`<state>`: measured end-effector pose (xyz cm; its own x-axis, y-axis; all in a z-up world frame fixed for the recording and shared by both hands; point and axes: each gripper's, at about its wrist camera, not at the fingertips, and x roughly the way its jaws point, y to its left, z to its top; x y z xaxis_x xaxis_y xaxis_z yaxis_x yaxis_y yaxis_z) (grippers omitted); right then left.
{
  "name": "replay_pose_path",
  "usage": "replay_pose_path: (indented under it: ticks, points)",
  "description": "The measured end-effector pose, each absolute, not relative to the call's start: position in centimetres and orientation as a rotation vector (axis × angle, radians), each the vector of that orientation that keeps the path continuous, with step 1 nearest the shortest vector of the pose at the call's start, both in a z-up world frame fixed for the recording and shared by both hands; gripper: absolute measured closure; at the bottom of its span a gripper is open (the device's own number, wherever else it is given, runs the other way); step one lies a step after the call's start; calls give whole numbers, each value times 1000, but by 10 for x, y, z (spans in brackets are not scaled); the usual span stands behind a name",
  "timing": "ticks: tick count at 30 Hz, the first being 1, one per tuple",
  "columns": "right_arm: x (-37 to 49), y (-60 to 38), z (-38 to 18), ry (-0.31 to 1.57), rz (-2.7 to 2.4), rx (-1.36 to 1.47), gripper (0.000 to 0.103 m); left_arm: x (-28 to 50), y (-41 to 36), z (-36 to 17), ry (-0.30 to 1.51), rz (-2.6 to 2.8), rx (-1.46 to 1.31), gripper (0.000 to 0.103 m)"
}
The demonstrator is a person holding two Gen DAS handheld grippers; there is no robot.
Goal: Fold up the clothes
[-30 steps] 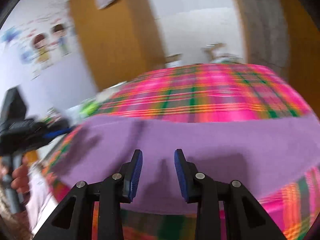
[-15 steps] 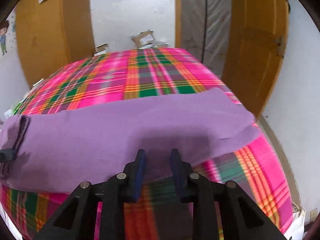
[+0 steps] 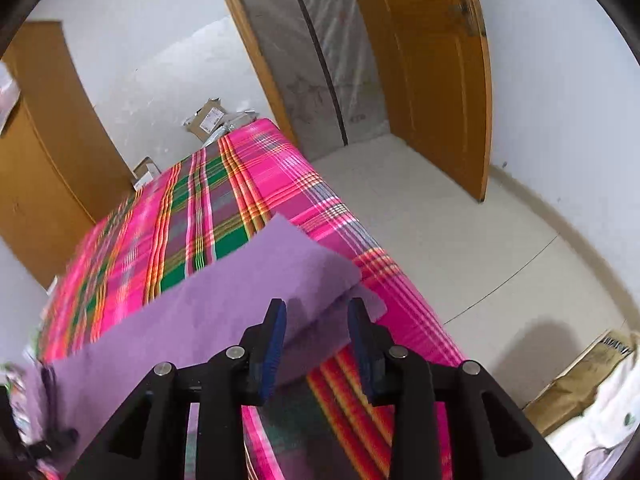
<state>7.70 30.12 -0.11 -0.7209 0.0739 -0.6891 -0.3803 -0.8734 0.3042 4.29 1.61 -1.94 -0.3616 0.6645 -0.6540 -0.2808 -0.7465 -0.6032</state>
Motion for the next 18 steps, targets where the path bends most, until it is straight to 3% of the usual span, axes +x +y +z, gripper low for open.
replay_pose_path:
  ticks: [7, 8, 9, 10, 18]
  points:
    - [55, 315, -13, 732, 2582, -1041, 70, 43, 15, -21, -555, 2119, -1279, 80]
    - [54, 316, -13, 736, 2584, -1032, 78, 43, 15, -21, -556, 2120, -1279, 80]
    - [54, 317, -14, 742, 2587, -1024, 93, 43, 14, -20, -557, 2121, -1279, 80]
    - [54, 318, -14, 751, 2593, -1019, 97, 43, 15, -20, -557, 2122, -1279, 80]
    - [75, 318, 6, 704, 2644, -905, 98, 43, 16, -18, -561, 2130, -1294, 80]
